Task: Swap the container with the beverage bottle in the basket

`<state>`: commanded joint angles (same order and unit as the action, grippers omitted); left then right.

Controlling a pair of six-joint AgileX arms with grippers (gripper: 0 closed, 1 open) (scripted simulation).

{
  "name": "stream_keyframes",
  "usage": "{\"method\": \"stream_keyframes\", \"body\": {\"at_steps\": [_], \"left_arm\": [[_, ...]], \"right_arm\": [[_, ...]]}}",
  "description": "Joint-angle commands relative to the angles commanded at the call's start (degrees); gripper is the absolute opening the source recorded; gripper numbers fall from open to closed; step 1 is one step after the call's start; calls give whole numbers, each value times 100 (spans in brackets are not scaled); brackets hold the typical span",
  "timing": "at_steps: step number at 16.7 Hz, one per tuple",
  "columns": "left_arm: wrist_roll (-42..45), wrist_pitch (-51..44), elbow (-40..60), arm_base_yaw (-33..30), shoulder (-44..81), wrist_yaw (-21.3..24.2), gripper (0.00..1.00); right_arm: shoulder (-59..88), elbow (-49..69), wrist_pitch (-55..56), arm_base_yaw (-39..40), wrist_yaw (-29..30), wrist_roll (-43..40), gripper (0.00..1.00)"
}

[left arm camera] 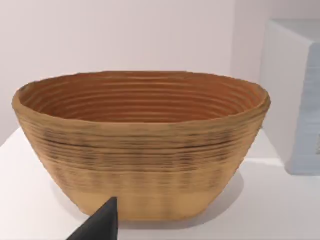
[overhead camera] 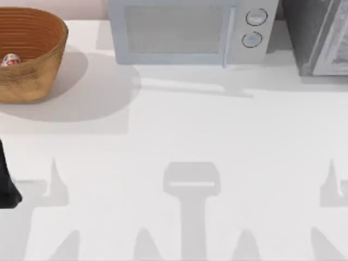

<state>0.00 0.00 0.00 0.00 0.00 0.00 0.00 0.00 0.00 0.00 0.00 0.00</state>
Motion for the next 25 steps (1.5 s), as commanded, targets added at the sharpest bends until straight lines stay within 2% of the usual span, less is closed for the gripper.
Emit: {"method": "stream_keyframes", "body": {"at_steps": [6, 11, 17, 25], "left_arm": [[25, -383, 155, 61, 490, -9, 100], [214, -1265, 1191, 194, 1913, 42, 100], [518, -2542, 3483, 376, 4258, 252, 100], [810, -4507, 7382, 666, 8022, 722, 100]], "right_arm": [[0, 0, 0, 0, 0, 0, 100], [0, 0, 0, 0, 0, 0, 100], [0, 0, 0, 0, 0, 0, 100], [0, 0, 0, 0, 0, 0, 100]]}}
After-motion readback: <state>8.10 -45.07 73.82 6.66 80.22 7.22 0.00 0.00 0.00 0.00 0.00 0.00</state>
